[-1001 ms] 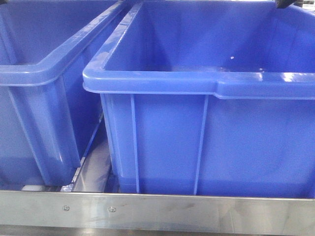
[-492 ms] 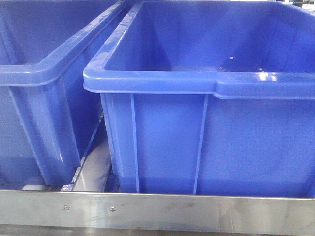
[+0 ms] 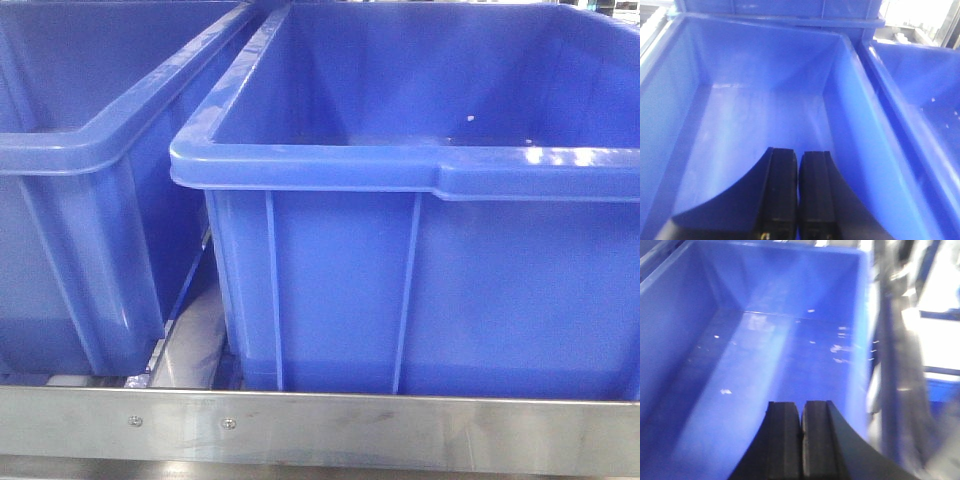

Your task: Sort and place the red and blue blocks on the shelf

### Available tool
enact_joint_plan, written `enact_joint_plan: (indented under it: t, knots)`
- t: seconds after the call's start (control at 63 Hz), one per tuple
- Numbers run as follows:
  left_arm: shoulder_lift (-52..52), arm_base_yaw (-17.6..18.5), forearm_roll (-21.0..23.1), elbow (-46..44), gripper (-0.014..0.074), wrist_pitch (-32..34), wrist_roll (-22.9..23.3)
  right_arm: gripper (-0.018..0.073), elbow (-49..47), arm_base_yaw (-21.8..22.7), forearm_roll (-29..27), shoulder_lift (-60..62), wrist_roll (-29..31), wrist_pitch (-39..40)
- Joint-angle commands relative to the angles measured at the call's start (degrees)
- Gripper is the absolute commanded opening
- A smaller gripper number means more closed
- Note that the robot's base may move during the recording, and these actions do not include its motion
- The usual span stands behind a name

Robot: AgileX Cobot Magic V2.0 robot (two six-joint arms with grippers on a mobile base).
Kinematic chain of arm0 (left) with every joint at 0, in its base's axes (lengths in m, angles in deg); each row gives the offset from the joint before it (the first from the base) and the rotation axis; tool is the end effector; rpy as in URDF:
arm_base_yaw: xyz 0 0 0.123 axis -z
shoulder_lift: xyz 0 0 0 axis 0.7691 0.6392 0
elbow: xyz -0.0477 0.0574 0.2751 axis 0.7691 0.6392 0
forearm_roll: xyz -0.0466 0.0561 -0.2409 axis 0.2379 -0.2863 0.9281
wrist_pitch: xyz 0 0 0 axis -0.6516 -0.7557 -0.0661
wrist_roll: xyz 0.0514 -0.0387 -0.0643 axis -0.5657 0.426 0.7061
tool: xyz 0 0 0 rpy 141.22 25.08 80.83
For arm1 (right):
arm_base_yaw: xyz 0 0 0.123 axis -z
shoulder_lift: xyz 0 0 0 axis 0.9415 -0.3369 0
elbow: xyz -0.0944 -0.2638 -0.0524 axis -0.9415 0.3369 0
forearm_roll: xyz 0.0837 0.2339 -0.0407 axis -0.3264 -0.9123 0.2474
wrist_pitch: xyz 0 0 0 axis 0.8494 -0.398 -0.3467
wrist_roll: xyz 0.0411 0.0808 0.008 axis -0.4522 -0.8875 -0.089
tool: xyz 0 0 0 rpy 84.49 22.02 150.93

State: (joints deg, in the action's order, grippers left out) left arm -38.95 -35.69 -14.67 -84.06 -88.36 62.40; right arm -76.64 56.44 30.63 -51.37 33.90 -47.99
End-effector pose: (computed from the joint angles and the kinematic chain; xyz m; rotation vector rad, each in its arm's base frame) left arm 0.0975 -0.0226 0.3432 0.0433 1.7650 -0.2917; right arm 0.1117 0.0204 0.3533 -0.0894 1.8495 0.1586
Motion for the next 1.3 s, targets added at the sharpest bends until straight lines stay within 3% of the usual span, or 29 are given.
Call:
enact_joint_plan:
  t: [0.0,0.318,1.287]
  knots:
    - [-2.9,-0.2,-0.2,0.4,0.0136,2.6,0.4,0.0069,0.4,0.0,1.4,2.2,0.5,0.8]
    - [-6.5,-0.2,-0.2,2.3,0.0135,0.5,0.4,0.0069,5.8,0.0,1.4,6.3,0.4,0.1]
    - [-6.5,-0.2,0.1,2.3,0.0135,0.4,0.4,0.0069,5.8,0.0,1.4,6.3,0.4,1.3]
